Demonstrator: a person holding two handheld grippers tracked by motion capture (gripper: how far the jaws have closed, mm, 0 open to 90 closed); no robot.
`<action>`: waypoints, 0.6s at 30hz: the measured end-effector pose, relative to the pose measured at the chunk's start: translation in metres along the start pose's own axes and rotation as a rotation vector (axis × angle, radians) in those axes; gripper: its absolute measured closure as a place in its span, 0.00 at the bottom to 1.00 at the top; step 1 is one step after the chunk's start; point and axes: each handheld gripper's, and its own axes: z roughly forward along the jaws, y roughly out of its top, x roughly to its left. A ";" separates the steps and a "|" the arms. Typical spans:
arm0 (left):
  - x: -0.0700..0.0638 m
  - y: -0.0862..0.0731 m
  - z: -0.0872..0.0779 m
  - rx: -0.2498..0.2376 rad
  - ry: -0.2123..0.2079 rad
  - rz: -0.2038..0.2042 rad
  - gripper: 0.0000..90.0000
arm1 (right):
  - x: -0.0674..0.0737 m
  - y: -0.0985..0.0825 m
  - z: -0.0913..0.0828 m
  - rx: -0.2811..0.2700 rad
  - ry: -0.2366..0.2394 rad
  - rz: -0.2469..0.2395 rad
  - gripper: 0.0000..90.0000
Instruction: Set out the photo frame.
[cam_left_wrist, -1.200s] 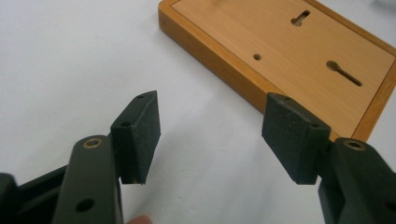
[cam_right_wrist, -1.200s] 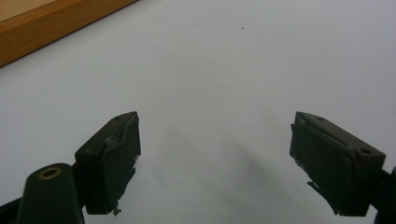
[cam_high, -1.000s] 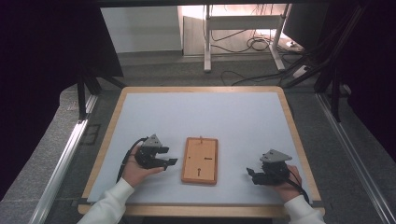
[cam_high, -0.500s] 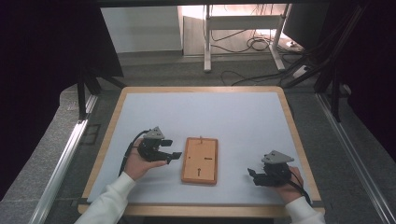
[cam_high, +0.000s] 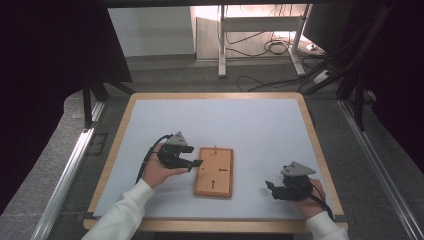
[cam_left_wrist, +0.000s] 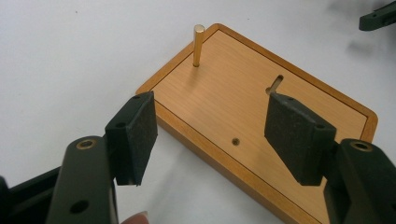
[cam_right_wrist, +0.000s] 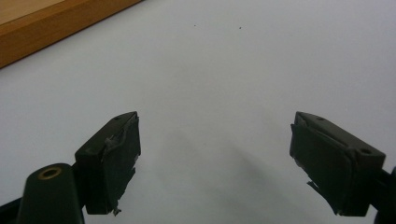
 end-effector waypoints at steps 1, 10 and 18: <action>0.000 0.001 0.001 -0.006 -0.001 -0.006 0.38 | 0.000 0.000 0.000 -0.001 0.000 0.000 0.19; 0.002 0.014 0.005 -0.014 -0.005 0.006 0.37 | 0.000 0.000 0.000 0.002 0.001 -0.002 0.19; 0.001 0.023 0.011 -0.001 -0.007 0.029 0.37 | 0.000 0.000 -0.002 -0.011 0.000 -0.004 0.19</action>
